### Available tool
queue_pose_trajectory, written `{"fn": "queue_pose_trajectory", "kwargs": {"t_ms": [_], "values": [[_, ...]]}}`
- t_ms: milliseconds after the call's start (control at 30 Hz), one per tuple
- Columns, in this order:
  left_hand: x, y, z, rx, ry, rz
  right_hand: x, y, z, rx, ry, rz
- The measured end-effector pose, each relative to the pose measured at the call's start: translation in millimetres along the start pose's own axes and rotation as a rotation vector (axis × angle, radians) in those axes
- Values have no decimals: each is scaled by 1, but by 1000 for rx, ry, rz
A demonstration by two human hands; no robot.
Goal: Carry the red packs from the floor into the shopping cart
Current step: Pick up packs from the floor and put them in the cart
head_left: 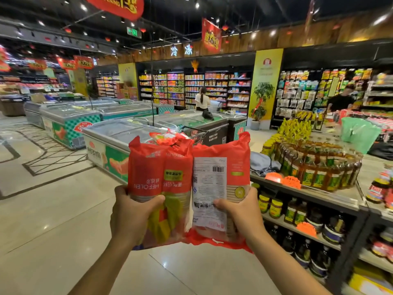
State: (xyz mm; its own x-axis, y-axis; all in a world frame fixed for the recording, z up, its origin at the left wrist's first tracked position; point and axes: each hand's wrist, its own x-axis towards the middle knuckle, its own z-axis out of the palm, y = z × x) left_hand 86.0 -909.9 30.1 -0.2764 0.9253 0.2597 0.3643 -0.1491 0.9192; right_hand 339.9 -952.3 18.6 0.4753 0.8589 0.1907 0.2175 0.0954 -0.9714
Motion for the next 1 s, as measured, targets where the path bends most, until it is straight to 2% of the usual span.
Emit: {"fn": "queue_pose_trajectory", "kwargs": {"t_ms": [433,1000], "values": [[115,-5,87,-27,-101,32,125,33,30,23,78,44],[312,2,237,-16,-44,48,375,65,78,56,21,16]]}}
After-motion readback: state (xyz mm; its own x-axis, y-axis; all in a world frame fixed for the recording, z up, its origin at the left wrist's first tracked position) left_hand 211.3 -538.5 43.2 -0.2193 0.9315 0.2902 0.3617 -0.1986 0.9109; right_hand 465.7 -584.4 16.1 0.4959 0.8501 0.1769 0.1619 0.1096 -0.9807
